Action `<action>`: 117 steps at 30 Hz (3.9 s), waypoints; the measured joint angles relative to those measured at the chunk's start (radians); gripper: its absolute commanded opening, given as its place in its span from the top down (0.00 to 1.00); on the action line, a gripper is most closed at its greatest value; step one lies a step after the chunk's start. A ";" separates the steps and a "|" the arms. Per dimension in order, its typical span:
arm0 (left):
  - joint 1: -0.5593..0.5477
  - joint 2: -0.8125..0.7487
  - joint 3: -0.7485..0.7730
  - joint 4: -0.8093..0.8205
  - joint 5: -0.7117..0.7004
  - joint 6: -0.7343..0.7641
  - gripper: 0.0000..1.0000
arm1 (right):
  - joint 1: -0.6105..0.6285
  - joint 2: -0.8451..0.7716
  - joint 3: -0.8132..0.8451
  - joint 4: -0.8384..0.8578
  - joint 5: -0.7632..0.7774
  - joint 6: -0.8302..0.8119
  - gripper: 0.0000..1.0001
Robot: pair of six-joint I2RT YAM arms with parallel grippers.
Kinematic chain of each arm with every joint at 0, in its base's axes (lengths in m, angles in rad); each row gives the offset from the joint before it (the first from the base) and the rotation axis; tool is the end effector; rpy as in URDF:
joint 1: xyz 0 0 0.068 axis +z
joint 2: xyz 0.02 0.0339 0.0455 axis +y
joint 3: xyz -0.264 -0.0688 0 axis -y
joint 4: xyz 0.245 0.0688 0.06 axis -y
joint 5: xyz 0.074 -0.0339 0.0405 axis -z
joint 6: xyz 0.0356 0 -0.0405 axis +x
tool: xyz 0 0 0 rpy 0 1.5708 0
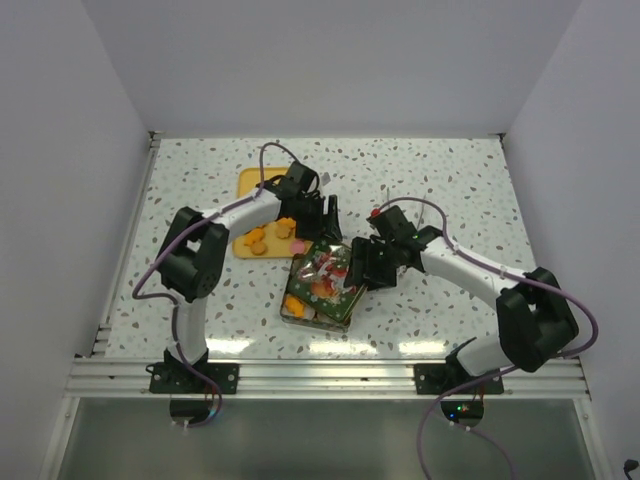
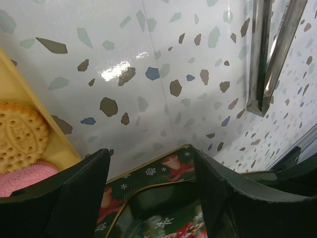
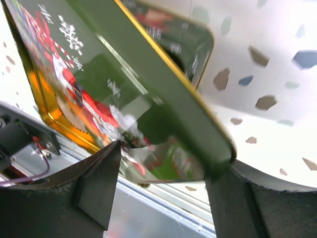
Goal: Pack the cookies
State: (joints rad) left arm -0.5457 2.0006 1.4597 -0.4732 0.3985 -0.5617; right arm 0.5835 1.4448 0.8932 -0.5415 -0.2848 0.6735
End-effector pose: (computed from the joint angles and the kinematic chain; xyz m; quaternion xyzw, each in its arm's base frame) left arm 0.3581 -0.2336 0.1881 0.0468 0.9429 -0.3035 0.1290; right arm 0.2254 0.1608 0.2021 0.0097 0.9623 0.2492 0.1084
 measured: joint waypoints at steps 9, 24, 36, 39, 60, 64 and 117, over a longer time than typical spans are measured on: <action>0.000 0.015 0.003 -0.030 -0.007 0.018 0.27 | -0.063 0.087 0.095 -0.006 0.003 -0.028 0.39; 0.002 -0.030 -0.051 -0.057 -0.045 0.035 0.27 | -0.035 0.100 0.077 0.028 -0.025 0.006 0.39; 0.000 -0.153 -0.123 -0.106 -0.114 0.050 0.27 | -0.020 0.159 0.090 0.060 -0.038 0.019 0.36; 0.000 -0.165 -0.133 -0.114 -0.130 0.051 0.27 | -0.011 0.167 0.096 0.061 -0.038 0.023 0.36; 0.101 -0.329 -0.307 -0.116 -0.203 0.050 0.18 | 0.077 0.124 0.106 0.031 0.008 0.052 0.36; 0.130 -0.377 -0.312 -0.129 -0.237 0.051 0.17 | 0.080 0.119 0.104 0.031 0.010 0.054 0.36; 0.038 -1.020 -0.732 -0.068 -0.027 0.066 1.00 | 0.160 0.185 0.136 0.025 0.035 0.093 0.36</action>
State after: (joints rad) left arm -0.5076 0.9806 0.7273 -0.5411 0.3714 -0.4957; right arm 0.7437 1.6299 1.0290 -0.5163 -0.2501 0.7662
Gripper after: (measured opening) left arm 0.015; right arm 0.637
